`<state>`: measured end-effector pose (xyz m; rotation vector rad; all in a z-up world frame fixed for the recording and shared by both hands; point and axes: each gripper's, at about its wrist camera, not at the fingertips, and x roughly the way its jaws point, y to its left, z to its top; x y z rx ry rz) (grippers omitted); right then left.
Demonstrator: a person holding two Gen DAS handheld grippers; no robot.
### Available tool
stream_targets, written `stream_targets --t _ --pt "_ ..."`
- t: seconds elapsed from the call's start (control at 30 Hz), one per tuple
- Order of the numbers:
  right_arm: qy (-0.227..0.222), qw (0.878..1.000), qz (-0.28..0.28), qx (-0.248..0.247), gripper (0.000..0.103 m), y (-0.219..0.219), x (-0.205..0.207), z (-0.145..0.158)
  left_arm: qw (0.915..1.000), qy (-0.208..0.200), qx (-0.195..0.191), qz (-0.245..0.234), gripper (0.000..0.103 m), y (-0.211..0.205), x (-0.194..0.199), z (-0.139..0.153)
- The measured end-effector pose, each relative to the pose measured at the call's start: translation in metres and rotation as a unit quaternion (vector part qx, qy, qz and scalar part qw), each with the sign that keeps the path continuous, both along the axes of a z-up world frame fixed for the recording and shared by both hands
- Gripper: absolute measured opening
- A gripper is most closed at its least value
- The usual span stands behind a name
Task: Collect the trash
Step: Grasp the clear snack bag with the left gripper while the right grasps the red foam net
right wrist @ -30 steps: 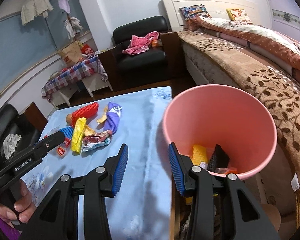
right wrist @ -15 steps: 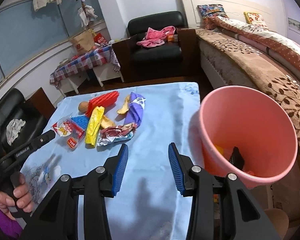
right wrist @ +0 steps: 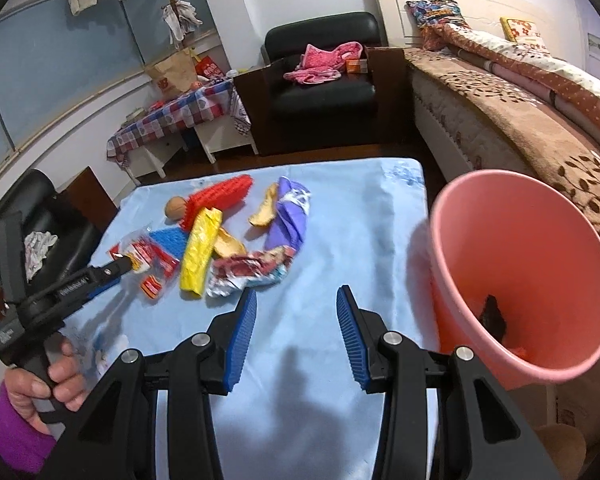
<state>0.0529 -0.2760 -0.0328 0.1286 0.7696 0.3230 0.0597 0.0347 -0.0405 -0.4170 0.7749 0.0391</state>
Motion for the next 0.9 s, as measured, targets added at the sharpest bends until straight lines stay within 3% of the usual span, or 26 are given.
stream_targets --t 0.27,0.37,0.53,0.9 --pt "-0.004 0.999 0.041 0.007 0.041 0.036 0.02 0.013 0.9997 -0.024 -0.004 0.001 0.038 0.004 0.004 0.004" --pt "-0.001 0.998 0.054 0.011 0.042 0.049 0.028 0.016 0.9996 -0.028 -0.003 -0.002 0.02 0.005 0.005 0.005" --pt "0.008 0.998 0.066 0.018 0.044 0.07 0.048 0.019 0.9996 -0.025 -0.008 -0.006 0.012 0.007 0.006 0.001" --pt "0.077 0.993 0.044 0.076 0.044 0.097 0.109 0.004 0.998 -0.056 -0.001 -0.027 0.011 0.001 -0.006 0.008"
